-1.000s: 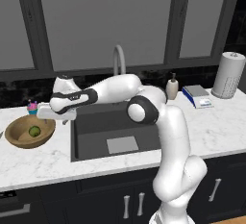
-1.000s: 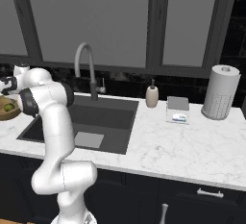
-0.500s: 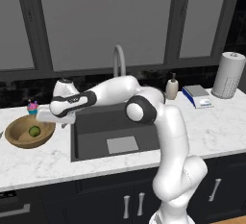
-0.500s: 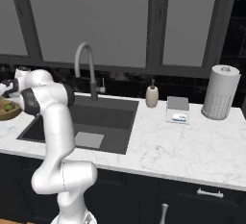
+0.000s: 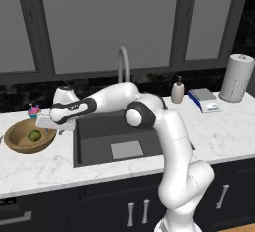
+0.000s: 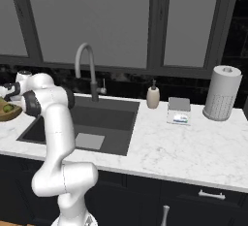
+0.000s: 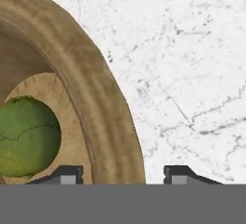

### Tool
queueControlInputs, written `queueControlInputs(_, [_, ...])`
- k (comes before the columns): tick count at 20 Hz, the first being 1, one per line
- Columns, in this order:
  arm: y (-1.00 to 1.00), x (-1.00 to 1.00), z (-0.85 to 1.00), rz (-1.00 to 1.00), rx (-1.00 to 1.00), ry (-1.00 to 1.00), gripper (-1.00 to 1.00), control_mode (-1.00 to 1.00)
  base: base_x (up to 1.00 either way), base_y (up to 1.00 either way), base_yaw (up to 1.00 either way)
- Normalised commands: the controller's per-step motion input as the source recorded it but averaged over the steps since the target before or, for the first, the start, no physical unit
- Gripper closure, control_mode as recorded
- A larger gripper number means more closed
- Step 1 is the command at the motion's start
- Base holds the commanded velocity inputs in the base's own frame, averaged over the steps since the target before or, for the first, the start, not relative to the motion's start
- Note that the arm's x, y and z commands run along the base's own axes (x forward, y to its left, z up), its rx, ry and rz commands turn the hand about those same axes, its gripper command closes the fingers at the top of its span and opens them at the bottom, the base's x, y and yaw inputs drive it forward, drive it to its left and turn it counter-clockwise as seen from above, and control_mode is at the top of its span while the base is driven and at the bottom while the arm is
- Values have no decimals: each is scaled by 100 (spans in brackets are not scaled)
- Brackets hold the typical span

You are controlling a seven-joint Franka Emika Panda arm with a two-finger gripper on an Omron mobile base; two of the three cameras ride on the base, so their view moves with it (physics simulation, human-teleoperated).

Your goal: Pick the lime from the sink and place it in the bowl. Then pick the bowl and place it in the microwave. Then close the microwave door and press the start button.

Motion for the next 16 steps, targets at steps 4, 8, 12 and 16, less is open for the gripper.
queueControlInputs(4, [13,4,-21,-3,0,2,100,-100,0,0,0])
queueControlInputs(8, [7,0,-4,-4,0,2,100,-100,0,0,0])
queueControlInputs(12, [-1,-3,0,-12,1,0,100,-100,0,0,0])
queueControlInputs(16, [-32,-31,19,-20,7,-8,100,-100,0,0,0])
